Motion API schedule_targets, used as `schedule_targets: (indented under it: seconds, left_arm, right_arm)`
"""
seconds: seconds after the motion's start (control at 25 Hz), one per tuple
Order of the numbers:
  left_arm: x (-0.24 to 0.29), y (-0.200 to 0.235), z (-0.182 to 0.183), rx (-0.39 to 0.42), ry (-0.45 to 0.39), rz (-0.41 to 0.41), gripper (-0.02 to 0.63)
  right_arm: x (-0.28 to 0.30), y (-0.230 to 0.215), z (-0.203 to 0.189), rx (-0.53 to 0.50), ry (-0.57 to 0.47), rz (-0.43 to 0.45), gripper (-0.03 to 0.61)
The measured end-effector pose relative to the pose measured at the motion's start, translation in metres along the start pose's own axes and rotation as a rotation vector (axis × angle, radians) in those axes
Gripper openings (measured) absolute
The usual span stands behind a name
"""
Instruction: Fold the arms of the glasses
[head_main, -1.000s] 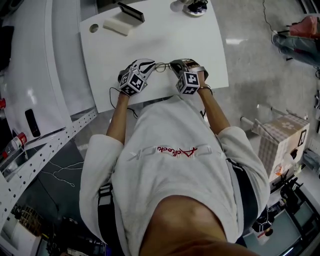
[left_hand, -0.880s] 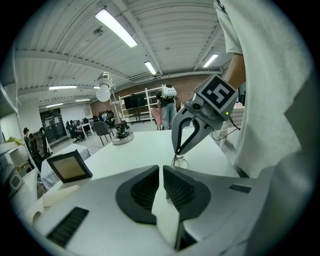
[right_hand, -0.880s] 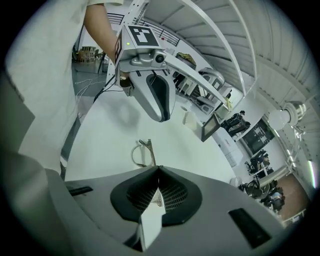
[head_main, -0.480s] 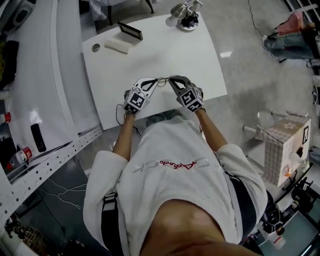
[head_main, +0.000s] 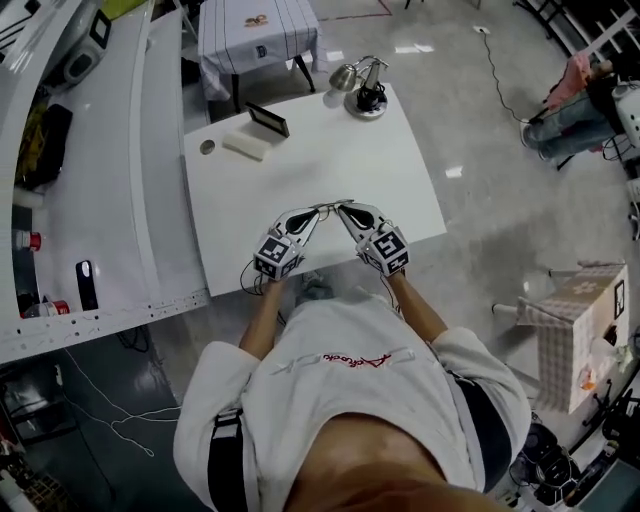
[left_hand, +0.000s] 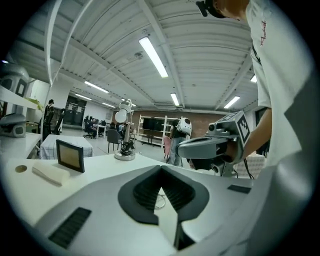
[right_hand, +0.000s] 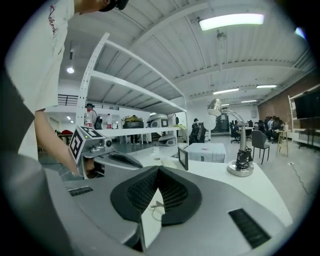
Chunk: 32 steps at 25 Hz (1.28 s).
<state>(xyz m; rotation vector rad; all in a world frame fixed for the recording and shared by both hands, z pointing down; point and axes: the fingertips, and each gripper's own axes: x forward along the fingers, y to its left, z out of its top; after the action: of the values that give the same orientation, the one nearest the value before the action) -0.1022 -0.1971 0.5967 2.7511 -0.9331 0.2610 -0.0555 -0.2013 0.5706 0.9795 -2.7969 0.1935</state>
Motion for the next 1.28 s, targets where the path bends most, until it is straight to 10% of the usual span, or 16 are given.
schedule_targets:
  seconds: [1.28]
  left_arm:
    - [-0.035,-0.226,-0.007,-0.012,-0.125,0.128,0.029]
  right_arm:
    - [-0.207,0.092,-0.025,0.046,-0.096,0.059,0.005]
